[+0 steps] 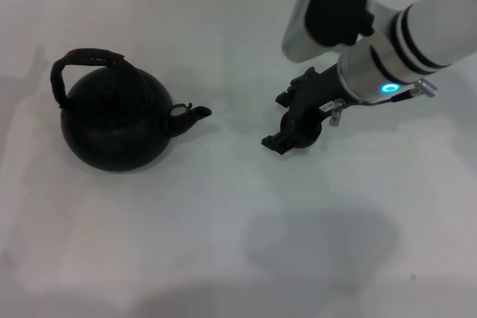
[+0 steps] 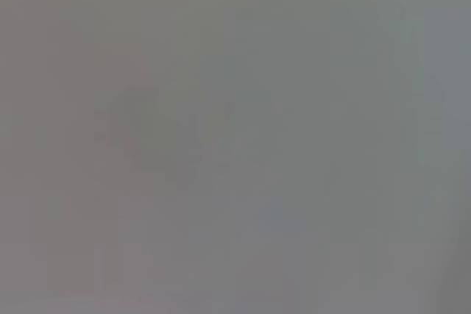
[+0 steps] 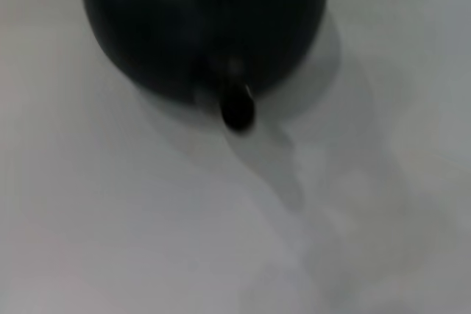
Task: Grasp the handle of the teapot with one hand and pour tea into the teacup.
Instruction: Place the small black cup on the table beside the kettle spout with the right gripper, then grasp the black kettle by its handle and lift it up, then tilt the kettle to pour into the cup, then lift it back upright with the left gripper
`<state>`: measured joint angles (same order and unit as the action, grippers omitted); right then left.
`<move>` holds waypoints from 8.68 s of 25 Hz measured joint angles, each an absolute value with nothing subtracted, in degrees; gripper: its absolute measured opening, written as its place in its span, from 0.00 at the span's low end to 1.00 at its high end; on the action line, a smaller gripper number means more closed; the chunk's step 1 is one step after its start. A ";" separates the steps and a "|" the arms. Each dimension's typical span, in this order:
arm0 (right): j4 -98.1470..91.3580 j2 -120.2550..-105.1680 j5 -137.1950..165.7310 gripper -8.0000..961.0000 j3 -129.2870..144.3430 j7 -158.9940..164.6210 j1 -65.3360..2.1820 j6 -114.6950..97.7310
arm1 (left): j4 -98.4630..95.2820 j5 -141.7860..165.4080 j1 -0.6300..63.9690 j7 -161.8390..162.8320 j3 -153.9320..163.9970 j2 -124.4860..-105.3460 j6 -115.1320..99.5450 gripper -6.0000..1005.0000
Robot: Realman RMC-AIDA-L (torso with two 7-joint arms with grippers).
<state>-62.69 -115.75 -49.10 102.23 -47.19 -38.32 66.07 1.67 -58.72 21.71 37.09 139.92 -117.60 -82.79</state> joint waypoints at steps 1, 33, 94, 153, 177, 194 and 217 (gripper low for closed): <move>-62.31 -115.69 -50.93 0.87 101.00 -48.71 -37.96 66.13 | 1.67 -58.71 21.71 37.09 139.92 -117.60 -82.79 0.88; -5.63 -116.15 -145.78 0.87 53.44 -155.89 -33.30 50.87 | 1.54 -58.36 19.56 36.60 143.78 -118.44 -83.98 0.88; -11.87 -115.24 -145.72 0.87 43.23 -155.31 -37.42 36.85 | 4.43 -52.58 17.37 31.56 162.95 -118.92 -83.59 0.88; -11.22 -115.52 -145.73 0.87 43.21 -154.78 -36.08 36.91 | -4.95 -56.46 29.56 13.91 162.86 -119.18 -78.42 0.13; -9.61 -115.84 -145.99 0.87 43.63 -154.68 -36.03 37.09 | -7.47 -53.29 35.04 6.02 162.86 -119.27 -70.40 0.13; -9.49 -115.64 -145.99 0.87 43.16 -154.69 -36.10 37.10 | -10.98 -52.64 36.67 -2.27 162.86 -119.45 -65.91 0.13; -9.32 -115.75 -146.17 0.87 43.07 -154.69 -35.94 36.84 | -12.51 -52.65 37.43 -8.97 162.86 -119.53 -65.83 0.12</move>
<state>-9.32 -115.75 -146.17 43.07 -154.69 -35.94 36.84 -12.51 -52.65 37.43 -8.97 162.86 -119.53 -65.83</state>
